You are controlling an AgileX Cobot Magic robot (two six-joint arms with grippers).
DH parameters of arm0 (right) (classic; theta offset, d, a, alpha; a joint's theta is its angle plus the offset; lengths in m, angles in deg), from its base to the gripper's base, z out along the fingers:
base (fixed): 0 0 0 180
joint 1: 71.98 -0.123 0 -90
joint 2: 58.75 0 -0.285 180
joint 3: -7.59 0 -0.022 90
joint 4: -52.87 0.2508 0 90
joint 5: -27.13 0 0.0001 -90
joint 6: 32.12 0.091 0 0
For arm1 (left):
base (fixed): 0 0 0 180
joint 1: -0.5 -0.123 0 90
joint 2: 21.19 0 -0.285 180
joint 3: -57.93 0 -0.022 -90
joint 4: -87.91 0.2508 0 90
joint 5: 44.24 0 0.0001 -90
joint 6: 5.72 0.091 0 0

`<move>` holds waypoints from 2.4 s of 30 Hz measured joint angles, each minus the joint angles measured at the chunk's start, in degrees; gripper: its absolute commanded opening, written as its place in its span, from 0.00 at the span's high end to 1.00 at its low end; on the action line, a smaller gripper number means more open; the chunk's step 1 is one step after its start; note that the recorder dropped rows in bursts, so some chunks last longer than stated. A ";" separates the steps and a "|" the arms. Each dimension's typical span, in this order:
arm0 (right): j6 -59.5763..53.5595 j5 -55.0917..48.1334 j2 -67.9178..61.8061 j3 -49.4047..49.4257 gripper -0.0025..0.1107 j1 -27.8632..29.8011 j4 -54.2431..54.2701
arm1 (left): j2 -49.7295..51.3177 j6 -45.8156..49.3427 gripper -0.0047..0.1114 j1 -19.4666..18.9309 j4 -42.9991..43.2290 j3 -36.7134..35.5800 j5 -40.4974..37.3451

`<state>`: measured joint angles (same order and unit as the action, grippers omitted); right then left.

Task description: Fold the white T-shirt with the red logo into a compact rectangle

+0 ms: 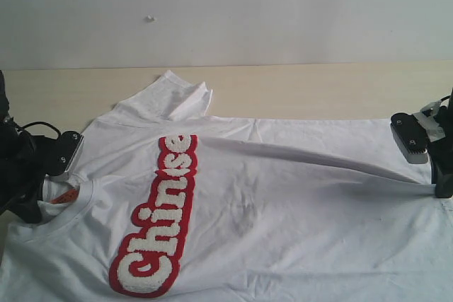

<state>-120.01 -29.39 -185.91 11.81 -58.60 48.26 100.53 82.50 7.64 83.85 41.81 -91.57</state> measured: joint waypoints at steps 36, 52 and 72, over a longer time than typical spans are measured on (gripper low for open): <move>6.69 1.34 0.77 0.23 0.98 0.00 2.35 | -0.90 0.00 0.96 0.19 0.38 -0.51 1.44; 6.92 6.12 24.72 0.51 0.98 0.00 3.57 | -17.52 -24.17 0.96 0.81 19.77 1.22 8.81; 7.13 1.21 39.52 -7.85 0.98 -0.36 26.55 | -43.63 -45.58 0.96 0.90 30.52 1.22 10.05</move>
<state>-112.88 -28.17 -146.39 3.96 -58.97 74.81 56.90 36.91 8.54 114.37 43.03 -81.51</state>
